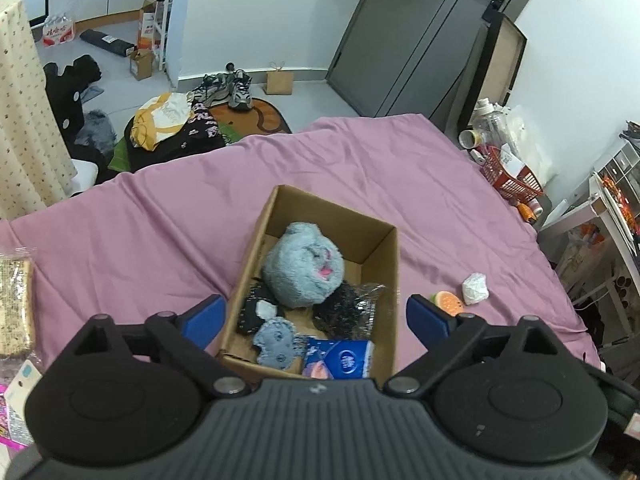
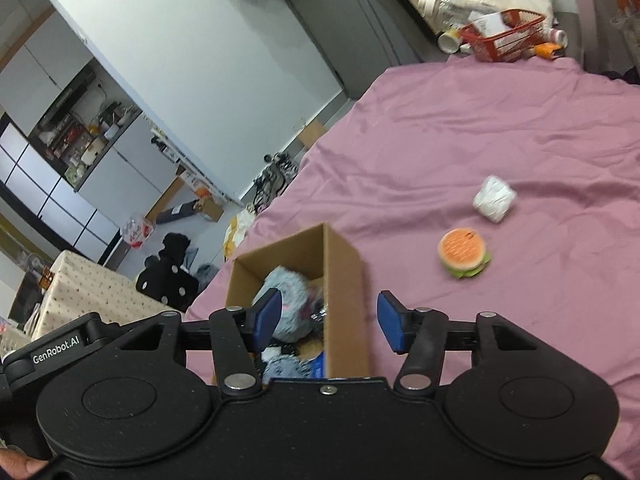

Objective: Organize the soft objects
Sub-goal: 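Open both grippers to drop the knit plush and tissue pack in the box, then move left gripper to burger plush while right gripper approaches white plastic bag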

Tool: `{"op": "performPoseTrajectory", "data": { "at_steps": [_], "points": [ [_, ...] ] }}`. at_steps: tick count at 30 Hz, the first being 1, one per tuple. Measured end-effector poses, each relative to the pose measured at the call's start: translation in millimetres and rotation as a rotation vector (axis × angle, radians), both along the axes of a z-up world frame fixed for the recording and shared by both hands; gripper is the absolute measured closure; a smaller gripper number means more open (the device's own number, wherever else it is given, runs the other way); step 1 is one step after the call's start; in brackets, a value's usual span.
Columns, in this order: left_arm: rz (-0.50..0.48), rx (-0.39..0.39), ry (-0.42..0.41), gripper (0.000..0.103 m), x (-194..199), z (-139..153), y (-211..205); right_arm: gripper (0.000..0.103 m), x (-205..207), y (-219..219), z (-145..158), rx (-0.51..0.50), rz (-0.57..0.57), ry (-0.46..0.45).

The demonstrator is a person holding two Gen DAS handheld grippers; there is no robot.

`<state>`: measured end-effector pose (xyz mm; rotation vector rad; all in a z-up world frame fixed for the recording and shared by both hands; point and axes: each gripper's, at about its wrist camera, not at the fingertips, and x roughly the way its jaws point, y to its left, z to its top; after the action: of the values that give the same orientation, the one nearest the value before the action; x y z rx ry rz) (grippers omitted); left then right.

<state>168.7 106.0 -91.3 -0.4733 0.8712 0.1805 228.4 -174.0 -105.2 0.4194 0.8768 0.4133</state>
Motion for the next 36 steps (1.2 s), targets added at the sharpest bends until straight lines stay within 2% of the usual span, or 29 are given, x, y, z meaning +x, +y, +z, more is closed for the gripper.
{"op": "performPoseTrajectory", "data": {
  "at_steps": [2, 7, 16, 24, 31, 36],
  "points": [
    [-0.004, 0.005, -0.007, 0.001, 2, 1, -7, 0.046, 2, -12, 1, 0.011, -0.010, -0.003],
    [-0.023, 0.009, -0.022, 0.000, 8, 5, -25, 0.028, 8, -41, 4, 0.024, -0.041, -0.028],
    [-0.055, -0.004, -0.033, 0.000, 22, 4, -63, 0.010, 25, -81, 0, 0.037, -0.068, -0.041],
    [-0.076, 0.017, -0.035, 0.001, 38, 2, -100, 0.010, 50, -110, -21, 0.093, -0.112, -0.015],
    [-0.088, 0.071, -0.027, 0.001, 56, -3, -131, 0.010, 70, -128, -48, 0.163, -0.137, 0.015],
    [-0.100, 0.071, -0.029, 0.003, 72, -11, -148, 0.010, 79, -141, -70, 0.218, -0.153, 0.030]
  ]
}}
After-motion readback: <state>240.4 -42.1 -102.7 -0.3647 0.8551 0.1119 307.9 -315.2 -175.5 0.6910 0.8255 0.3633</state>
